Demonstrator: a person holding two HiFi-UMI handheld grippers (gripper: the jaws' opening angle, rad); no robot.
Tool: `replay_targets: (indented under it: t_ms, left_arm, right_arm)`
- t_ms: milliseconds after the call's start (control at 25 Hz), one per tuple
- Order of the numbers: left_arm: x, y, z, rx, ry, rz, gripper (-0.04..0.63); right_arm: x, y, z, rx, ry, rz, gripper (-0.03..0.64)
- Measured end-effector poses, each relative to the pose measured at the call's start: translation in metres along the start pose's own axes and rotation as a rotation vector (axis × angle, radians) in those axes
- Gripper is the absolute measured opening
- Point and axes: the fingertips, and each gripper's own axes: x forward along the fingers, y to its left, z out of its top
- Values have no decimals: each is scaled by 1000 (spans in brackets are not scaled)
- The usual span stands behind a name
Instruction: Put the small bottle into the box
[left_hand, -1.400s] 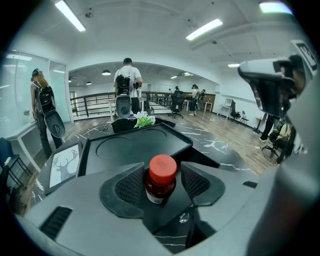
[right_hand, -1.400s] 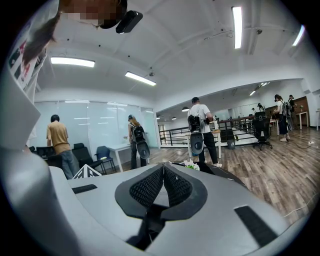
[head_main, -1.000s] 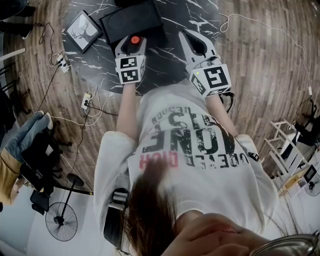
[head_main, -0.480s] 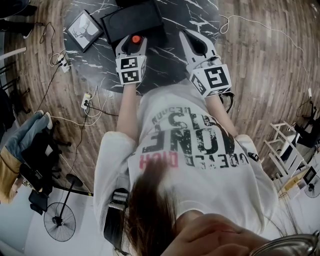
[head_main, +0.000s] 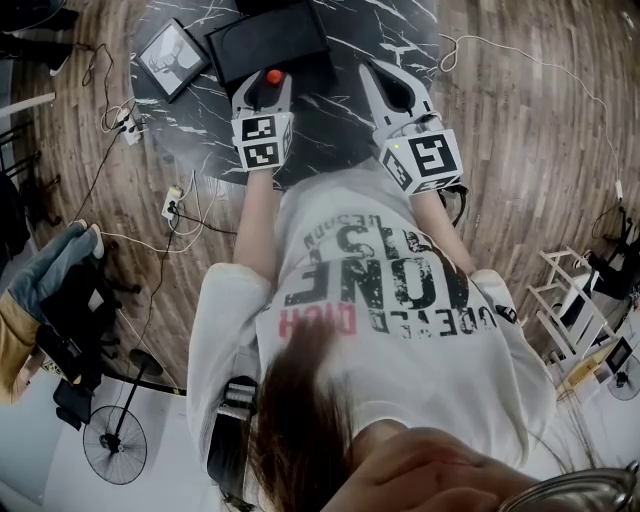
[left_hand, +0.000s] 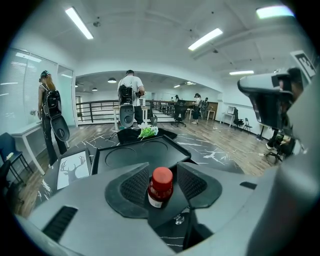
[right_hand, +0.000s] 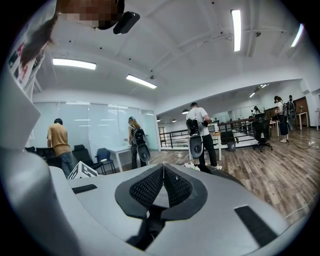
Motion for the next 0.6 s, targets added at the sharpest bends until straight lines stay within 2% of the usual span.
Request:
replay_targets:
  t_ms: [240, 600]
  left_arm:
    - [-9, 3, 9, -2, -34, 19, 151]
    - [-20, 6, 16, -5, -68, 37, 79]
  right_arm:
    - [-2, 5, 3, -2, -9, 7, 3]
    - [-4, 11, 7, -9, -18, 16, 3]
